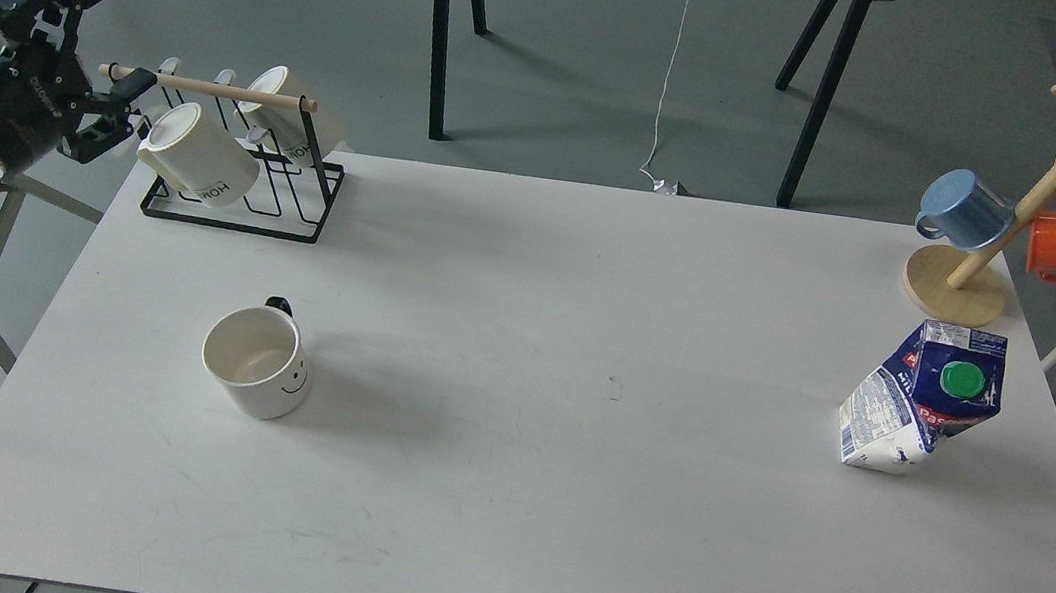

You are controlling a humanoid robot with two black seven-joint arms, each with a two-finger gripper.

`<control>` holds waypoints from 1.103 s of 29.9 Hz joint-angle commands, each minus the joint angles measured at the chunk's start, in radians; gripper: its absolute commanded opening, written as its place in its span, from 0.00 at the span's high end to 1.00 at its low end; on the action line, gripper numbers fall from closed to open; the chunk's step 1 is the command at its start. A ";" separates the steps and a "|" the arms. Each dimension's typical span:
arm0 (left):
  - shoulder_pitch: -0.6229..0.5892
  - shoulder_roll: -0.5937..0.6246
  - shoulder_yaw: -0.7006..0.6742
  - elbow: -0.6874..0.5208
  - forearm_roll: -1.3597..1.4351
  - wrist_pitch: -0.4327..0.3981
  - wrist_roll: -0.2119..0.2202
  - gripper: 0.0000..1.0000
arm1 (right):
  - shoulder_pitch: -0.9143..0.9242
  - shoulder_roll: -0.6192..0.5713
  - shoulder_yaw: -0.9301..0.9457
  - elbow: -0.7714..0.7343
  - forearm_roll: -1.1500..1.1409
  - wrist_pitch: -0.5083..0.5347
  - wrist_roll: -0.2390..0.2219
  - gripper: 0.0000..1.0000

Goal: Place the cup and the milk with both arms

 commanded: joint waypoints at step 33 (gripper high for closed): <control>-0.106 0.169 0.092 -0.363 1.421 0.000 0.000 0.00 | -0.034 0.059 0.001 -0.013 -0.001 0.000 0.003 0.01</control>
